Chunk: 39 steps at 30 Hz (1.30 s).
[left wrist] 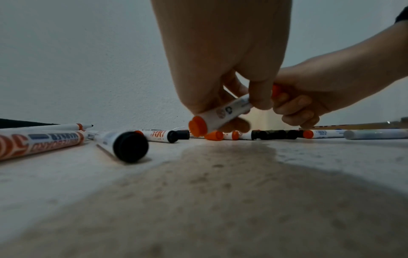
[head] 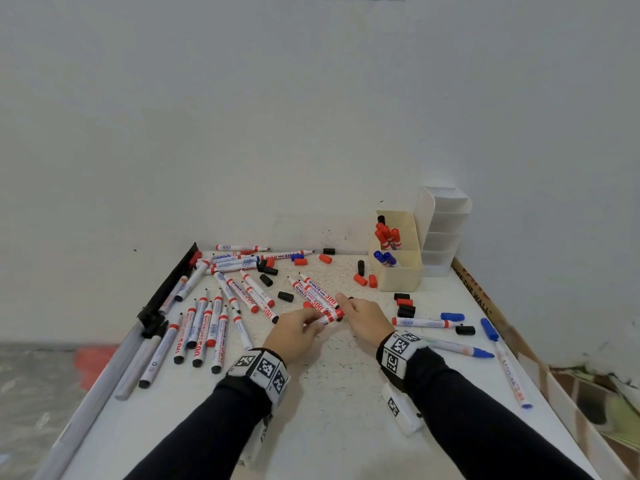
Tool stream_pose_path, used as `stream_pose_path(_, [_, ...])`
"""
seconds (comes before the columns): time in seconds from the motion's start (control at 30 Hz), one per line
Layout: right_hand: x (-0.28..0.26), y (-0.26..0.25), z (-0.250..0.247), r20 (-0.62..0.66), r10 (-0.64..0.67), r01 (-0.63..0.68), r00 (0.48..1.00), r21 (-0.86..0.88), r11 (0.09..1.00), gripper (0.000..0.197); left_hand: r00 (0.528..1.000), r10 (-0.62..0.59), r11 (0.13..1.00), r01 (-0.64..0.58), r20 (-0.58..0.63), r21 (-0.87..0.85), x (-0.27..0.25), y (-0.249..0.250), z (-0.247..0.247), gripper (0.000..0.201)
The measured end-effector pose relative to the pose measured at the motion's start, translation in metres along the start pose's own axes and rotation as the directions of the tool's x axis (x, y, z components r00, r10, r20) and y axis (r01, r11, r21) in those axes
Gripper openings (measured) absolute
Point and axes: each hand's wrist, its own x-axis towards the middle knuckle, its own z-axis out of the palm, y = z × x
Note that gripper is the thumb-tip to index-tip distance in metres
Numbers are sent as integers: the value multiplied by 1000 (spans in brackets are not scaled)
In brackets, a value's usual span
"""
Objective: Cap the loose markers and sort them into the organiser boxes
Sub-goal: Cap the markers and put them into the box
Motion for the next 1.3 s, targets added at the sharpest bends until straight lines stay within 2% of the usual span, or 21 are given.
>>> stream_pose_path(0.07, [0, -2, 2, -22, 0, -1, 1000, -14, 1000, 51, 999, 36, 999, -37, 27, 19, 0, 1, 1, 23])
stream_pose_path(0.17, [1, -2, 7, -16, -14, 15, 1000, 56, 998, 51, 995, 46, 999, -45, 91, -20, -1, 3, 0, 21])
stream_pose_path(0.23, [-1, -3, 9, -8, -43, 43, 999, 120, 992, 47, 988, -25, 989, 47, 152, -143, -1, 3, 0, 26])
stream_pose_path(0.3, [-2, -3, 9, -6, -100, 100, 995, 154, 983, 43, 961, -96, 936, 176, 259, -306, -3, 4, -2, 30])
stream_pose_path(0.4, [-3, -3, 8, 13, -194, 189, 981, 163, 968, 41, 931, -107, 856, 265, 350, -444, -6, 5, -6, 34])
stream_pose_path(0.5, [-2, -1, 8, 17, -228, 222, 974, 154, 963, 42, 928, -109, 841, 276, 355, -464, -6, 6, -7, 35])
stream_pose_path(0.63, [0, 4, 3, 48, -199, 191, 979, 134, 972, 39, 936, -104, 858, 254, 335, -446, -5, 9, 0, 33])
stream_pose_path(0.73, [-2, 9, -7, 85, -173, 164, 981, 105, 981, 38, 944, -59, 896, 194, 326, -399, -4, 10, 5, 30])
stream_pose_path(0.83, [-6, 13, -26, 66, -172, 165, 983, 108, 980, 37, 947, -11, 912, 140, 320, -385, -1, 18, 10, 25])
stream_pose_path(0.9, [-9, 16, -44, 22, -158, 152, 987, 181, 972, 35, 954, 59, 971, 13, 292, -239, 3, 29, 17, 25])
stream_pose_path(0.97, [-14, 21, -66, -80, -111, 128, 991, 249, 960, 30, 964, 128, 991, -133, 234, 3, 10, 42, 33, 34])
stream_pose_path(1.0, [-16, 24, -79, -148, -90, 127, 985, 267, 955, 27, 972, 145, 983, -163, 184, 83, 13, 49, 43, 40])
stream_pose_path(1.1, [-22, 39, -119, -361, -36, 141, 932, 269, 953, 18, 966, 258, 957, -259, 23, 131, 15, 74, 73, 41])
stream_pose_path(1.13, [-23, 45, -132, -425, -26, 149, 905, 259, 954, 16, 953, 303, 944, -304, 24, 128, 17, 82, 82, 37])
stream_pose_path(1.2, [-25, 59, -154, -536, -21, 175, 844, 239, 955, 15, 922, 364, 918, -379, 131, 117, 21, 97, 100, 33])
stream_pose_path(1.3, [-28, 77, -178, -621, -10, 173, 784, 203, 964, 17, 829, 394, 849, -493, 397, 188, 29, 117, 121, 39])
